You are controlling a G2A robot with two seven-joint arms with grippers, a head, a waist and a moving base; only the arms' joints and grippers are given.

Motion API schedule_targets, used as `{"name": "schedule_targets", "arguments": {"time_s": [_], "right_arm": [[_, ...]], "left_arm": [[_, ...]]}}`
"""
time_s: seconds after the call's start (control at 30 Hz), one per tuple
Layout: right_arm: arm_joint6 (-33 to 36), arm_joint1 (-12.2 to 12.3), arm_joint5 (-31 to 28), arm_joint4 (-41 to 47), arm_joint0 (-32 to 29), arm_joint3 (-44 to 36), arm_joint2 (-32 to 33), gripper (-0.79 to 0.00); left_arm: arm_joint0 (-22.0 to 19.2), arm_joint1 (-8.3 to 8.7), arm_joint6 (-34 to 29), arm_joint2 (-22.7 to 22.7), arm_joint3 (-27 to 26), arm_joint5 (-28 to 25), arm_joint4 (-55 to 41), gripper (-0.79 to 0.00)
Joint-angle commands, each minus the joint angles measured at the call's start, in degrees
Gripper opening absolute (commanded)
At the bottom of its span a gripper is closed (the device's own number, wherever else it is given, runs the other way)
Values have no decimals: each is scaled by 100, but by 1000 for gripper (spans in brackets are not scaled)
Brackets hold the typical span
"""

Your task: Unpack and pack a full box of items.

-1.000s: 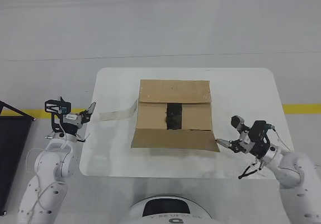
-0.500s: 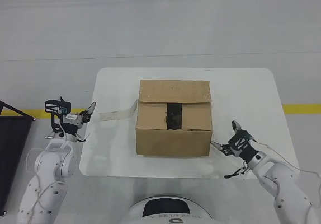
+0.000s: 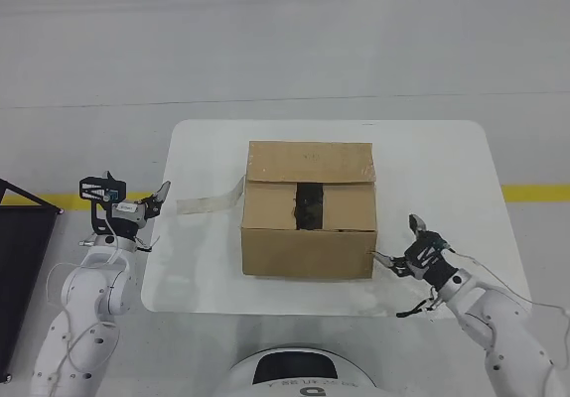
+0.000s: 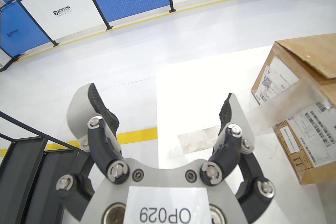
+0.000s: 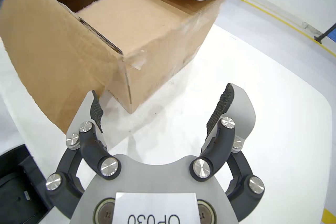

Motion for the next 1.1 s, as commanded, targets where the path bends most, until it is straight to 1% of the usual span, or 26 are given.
{"name": "schedule_targets", "arguments": {"time_s": [0.0, 0.07, 0.2, 1.07], "right_arm": [[-98, 8, -120, 290, -72, -154, 132, 0], [-89, 14, -188, 516, -105, -269, 223, 0], [-111, -2, -88, 1100, -148, -354, 299, 0], [-111, -2, -88, 1100, -148, -354, 299, 0]], "left_arm": [[0, 0, 0, 0, 0, 0, 0, 0], [0, 0, 0, 0, 0, 0, 0, 0], [0, 0, 0, 0, 0, 0, 0, 0], [0, 0, 0, 0, 0, 0, 0, 0]]}}
